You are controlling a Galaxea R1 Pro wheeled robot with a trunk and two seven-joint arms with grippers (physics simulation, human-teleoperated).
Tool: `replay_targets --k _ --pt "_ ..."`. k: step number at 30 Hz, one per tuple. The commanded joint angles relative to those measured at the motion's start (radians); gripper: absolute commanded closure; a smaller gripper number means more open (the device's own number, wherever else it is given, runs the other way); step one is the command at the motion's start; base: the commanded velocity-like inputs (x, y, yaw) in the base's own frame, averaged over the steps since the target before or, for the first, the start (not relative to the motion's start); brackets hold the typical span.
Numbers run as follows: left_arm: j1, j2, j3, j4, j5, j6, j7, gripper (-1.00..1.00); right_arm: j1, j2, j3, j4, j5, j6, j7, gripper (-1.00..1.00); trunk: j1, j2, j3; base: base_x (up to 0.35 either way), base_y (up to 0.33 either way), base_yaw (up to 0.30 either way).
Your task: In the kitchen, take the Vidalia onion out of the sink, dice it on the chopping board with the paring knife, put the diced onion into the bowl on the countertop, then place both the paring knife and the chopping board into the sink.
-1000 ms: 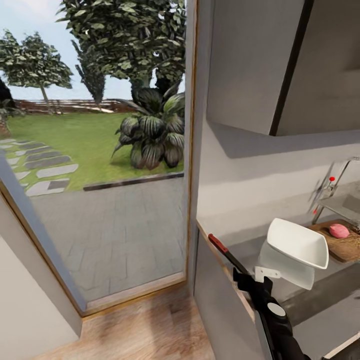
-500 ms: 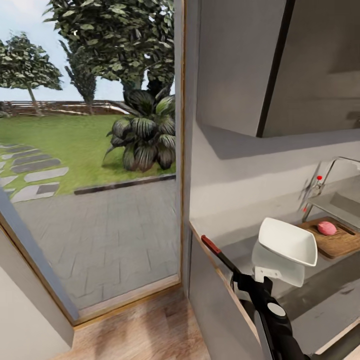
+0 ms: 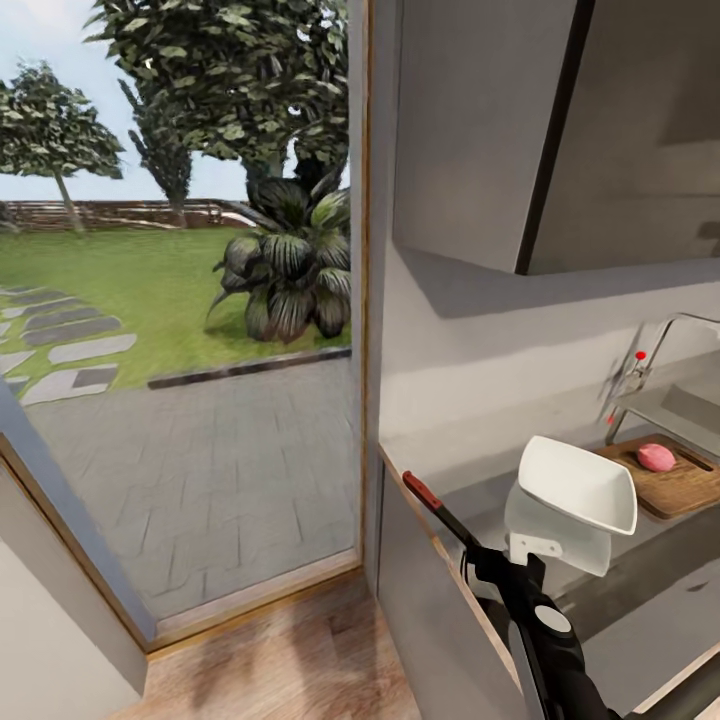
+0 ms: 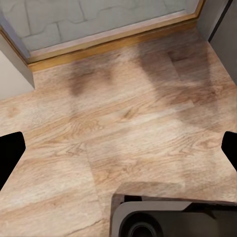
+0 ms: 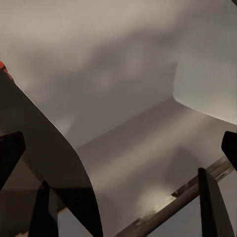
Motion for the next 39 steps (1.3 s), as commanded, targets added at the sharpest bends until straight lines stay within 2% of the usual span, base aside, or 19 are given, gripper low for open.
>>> replay_targets --k 1,16,39 --pt "0.000 0.002 -0.007 -0.001 0.009 -0.002 0.005 -1.00 -0.001 0.001 -0.001 -0.002 0.010 0.007 0.001 -1.00 0.000 -0.001 -0.002 0.000 0.000 0.000" --pt "0.000 0.002 -0.007 -0.001 0.009 -0.002 0.005 -1.00 -0.001 0.001 -0.001 -0.002 0.010 0.006 0.001 -1.00 0.000 -0.001 -0.004 -0.016 0.023 0.000" --pt "0.000 0.002 -0.009 0.000 0.009 -0.002 0.005 -1.00 -0.001 0.001 -0.001 0.011 0.010 0.005 0.001 -1.00 0.000 -0.001 -0.031 0.000 0.000 0.000"
